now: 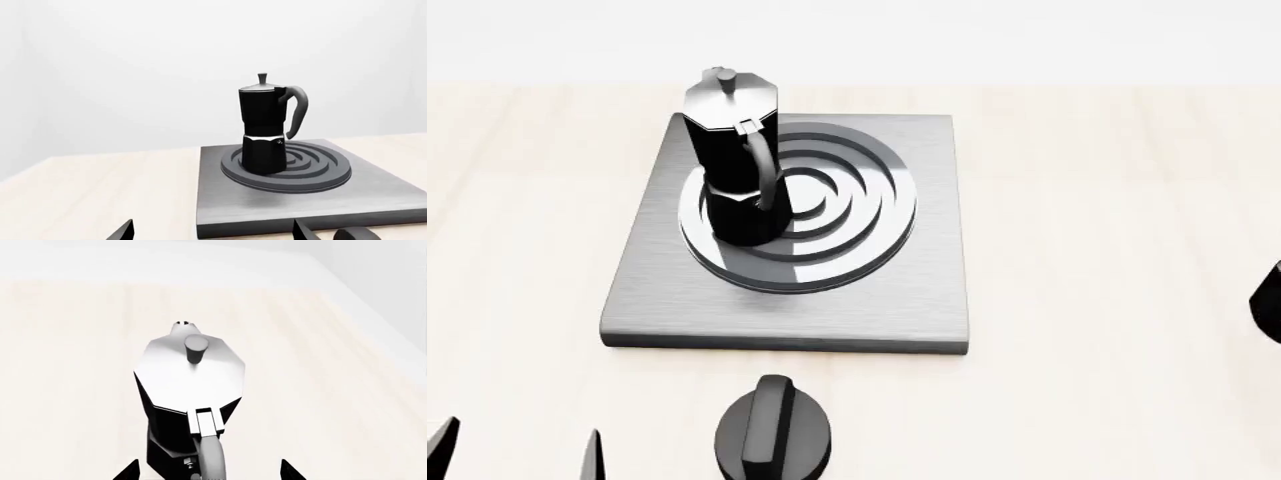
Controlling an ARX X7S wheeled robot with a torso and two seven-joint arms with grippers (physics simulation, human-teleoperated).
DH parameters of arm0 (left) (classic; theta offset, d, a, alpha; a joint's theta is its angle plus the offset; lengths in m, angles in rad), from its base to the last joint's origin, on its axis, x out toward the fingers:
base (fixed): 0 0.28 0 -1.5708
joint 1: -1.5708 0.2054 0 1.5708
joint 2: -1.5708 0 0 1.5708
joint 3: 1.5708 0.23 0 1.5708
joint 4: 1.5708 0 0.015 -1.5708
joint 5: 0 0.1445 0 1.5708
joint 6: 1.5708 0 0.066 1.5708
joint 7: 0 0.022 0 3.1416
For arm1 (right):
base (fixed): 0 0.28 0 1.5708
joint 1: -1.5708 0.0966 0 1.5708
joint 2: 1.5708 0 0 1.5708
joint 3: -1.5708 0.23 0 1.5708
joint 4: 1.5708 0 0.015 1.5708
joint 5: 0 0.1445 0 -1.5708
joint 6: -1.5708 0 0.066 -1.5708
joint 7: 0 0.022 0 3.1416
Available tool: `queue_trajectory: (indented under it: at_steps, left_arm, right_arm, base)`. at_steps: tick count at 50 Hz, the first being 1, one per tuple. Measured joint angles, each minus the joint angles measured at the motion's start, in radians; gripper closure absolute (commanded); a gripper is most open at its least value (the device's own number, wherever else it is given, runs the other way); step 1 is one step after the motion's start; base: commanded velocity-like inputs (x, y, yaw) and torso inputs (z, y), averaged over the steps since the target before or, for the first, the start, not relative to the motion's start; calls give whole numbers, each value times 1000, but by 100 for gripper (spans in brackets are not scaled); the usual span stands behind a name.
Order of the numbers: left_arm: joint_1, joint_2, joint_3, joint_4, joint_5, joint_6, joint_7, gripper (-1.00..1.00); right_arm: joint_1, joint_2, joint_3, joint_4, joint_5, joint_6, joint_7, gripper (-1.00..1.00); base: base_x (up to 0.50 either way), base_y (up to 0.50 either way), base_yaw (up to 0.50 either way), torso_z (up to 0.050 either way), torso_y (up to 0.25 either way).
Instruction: Put both moka pots on the stove.
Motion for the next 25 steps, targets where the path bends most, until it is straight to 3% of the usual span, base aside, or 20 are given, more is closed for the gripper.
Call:
queue_trajectory:
  at_steps: [25]
  left_arm:
    - [-12, 3, 8, -21, -2, 6, 1, -100]
  right_arm:
    - [-27, -72, 3, 121, -18, -54, -31, -100]
  base:
    - [0, 0, 0, 0, 0]
